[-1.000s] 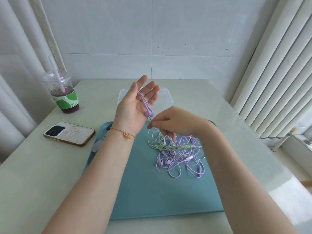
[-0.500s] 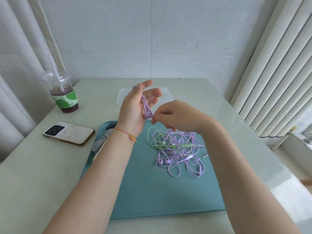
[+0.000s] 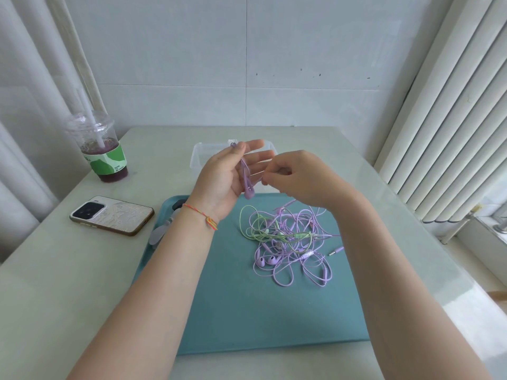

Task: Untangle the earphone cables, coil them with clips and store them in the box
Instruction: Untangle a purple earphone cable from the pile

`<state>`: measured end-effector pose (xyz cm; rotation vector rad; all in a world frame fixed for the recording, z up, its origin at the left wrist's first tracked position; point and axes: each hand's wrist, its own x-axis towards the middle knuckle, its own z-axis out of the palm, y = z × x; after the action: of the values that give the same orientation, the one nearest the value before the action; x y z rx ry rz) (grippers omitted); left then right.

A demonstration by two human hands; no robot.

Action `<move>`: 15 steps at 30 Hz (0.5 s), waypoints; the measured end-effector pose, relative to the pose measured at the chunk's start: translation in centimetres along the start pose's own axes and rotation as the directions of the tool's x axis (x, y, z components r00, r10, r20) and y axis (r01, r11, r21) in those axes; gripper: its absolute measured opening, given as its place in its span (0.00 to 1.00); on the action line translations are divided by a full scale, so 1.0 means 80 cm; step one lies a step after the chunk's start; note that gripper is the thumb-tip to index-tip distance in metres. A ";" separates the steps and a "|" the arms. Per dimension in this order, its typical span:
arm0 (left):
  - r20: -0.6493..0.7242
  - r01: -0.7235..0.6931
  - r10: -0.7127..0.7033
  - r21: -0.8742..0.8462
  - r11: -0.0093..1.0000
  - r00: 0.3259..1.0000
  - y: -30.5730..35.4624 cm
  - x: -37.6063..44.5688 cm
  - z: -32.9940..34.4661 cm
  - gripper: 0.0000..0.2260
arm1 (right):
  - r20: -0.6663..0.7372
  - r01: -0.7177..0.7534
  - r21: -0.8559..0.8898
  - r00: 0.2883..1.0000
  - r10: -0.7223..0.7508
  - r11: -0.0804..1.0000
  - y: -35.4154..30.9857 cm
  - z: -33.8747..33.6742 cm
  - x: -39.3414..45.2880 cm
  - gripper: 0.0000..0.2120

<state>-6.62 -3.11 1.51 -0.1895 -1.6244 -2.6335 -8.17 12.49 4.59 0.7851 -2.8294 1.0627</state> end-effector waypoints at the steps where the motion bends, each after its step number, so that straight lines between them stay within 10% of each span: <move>1: 0.010 0.022 -0.023 0.026 0.999 1.000 0.000 0.000 0.000 0.14 | -0.039 0.002 -0.025 0.999 -0.003 1.000 0.003 -0.002 0.000 0.05; 8: 0.074 0.173 -0.219 0.396 0.902 0.973 -0.014 -0.007 0.006 0.18 | -0.053 0.058 -0.009 0.997 -0.059 0.998 0.002 -0.014 -0.002 0.05; 15: 0.304 0.379 -0.403 0.139 0.915 0.863 -0.012 -0.003 0.006 0.23 | -0.147 0.056 0.132 0.988 -0.036 0.990 0.011 -0.014 0.003 0.03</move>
<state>-6.47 -2.27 0.81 -0.3437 -2.0585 -2.9565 -8.99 13.62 4.93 0.7449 -2.6294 1.2609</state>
